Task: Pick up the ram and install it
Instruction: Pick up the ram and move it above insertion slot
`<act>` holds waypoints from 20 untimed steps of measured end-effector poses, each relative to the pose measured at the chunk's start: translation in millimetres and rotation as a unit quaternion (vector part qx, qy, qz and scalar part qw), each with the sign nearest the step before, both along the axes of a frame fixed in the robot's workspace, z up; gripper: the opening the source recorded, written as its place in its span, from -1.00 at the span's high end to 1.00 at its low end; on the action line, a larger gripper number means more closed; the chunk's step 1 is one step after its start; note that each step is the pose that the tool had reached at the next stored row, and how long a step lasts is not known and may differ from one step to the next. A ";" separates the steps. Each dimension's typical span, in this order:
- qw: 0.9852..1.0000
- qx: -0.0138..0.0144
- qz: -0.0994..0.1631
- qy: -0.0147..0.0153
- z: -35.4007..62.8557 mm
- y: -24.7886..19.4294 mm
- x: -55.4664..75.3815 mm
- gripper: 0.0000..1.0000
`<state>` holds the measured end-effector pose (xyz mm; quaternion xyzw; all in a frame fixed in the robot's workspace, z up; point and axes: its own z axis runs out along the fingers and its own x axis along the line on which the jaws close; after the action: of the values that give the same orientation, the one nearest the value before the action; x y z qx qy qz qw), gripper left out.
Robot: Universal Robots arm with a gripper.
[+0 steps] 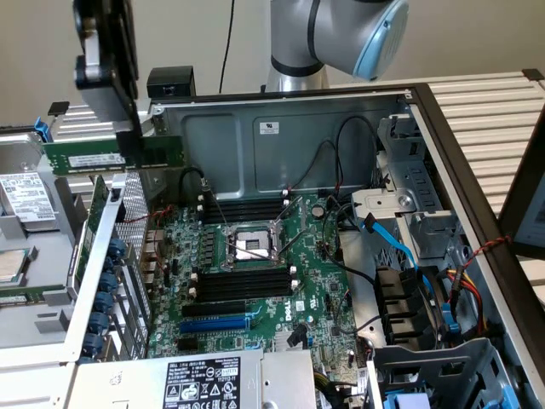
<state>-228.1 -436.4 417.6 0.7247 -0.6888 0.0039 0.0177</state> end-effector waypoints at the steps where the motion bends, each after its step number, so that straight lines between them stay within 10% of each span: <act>1: 1.000 0.000 0.000 0.000 -0.3 0.1 4.5 0.73; 13: 1.000 0.000 0.000 0.004 -6.0 1.9 58.7 0.73; 20: 1.000 0.000 0.000 0.007 -12.0 19.8 77.5 0.73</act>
<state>-150.6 -416.6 405.6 0.7248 -0.6886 -0.0012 0.0224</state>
